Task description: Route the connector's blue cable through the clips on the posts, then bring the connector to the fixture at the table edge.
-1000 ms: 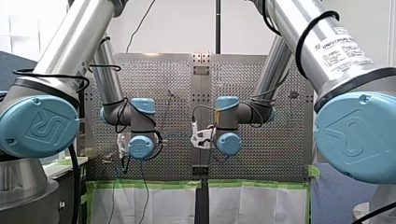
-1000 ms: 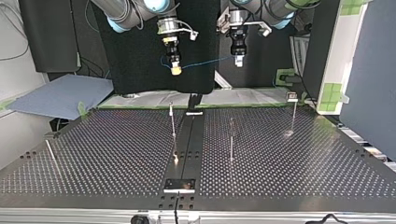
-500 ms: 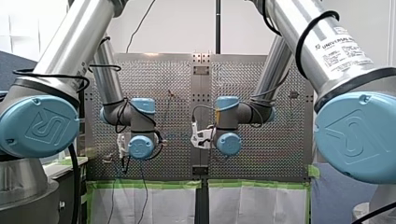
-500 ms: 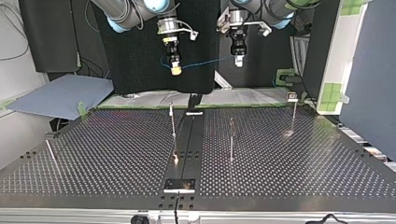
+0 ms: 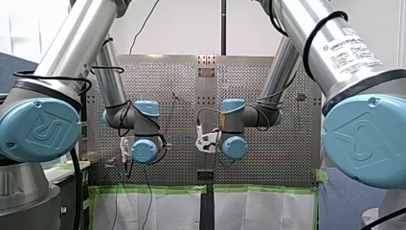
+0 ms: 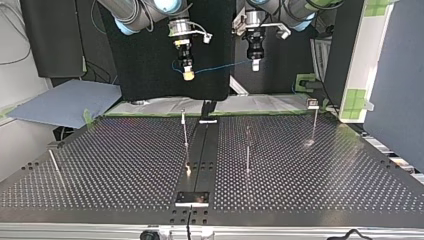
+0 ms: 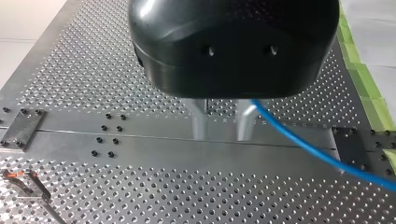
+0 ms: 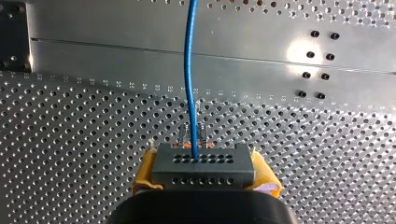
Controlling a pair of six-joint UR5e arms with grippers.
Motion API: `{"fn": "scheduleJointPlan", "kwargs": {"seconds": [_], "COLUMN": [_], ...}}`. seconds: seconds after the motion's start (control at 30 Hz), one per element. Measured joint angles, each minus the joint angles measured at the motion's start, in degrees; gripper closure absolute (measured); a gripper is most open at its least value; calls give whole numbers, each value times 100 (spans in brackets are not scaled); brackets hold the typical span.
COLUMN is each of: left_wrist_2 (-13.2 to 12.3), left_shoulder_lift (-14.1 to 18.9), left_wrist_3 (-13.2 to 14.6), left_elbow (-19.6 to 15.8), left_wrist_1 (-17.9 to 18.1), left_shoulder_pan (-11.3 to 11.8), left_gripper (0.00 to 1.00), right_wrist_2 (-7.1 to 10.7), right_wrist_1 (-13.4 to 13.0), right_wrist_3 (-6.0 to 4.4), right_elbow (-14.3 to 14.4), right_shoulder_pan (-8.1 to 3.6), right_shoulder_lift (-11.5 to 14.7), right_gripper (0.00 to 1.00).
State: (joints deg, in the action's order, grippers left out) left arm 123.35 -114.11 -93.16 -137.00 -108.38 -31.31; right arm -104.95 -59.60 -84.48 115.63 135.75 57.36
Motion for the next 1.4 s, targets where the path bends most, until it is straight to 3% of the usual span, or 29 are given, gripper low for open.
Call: {"fn": "scheduleJointPlan", "kwargs": {"seconds": [0.07,0.2,0.33,1.4], "left_wrist_2": [0,0,0,0], "left_shoulder_lift": [0,0,0,0], "left_wrist_3": [0,0,0,0], "left_elbow": [0,0,0,0], "left_wrist_1": [0,0,0,0], "left_shoulder_pan": [0,0,0,0], "left_gripper": [90,87,99,99], "right_wrist_2": [0,0,0,0], "right_wrist_1": [0,0,0,0], "right_wrist_3": [0,0,0,0], "right_elbow": [0,0,0,0], "right_shoulder_pan": [0,0,0,0], "right_shoulder_lift": [0,0,0,0], "right_gripper": [100,100,100,100]}}
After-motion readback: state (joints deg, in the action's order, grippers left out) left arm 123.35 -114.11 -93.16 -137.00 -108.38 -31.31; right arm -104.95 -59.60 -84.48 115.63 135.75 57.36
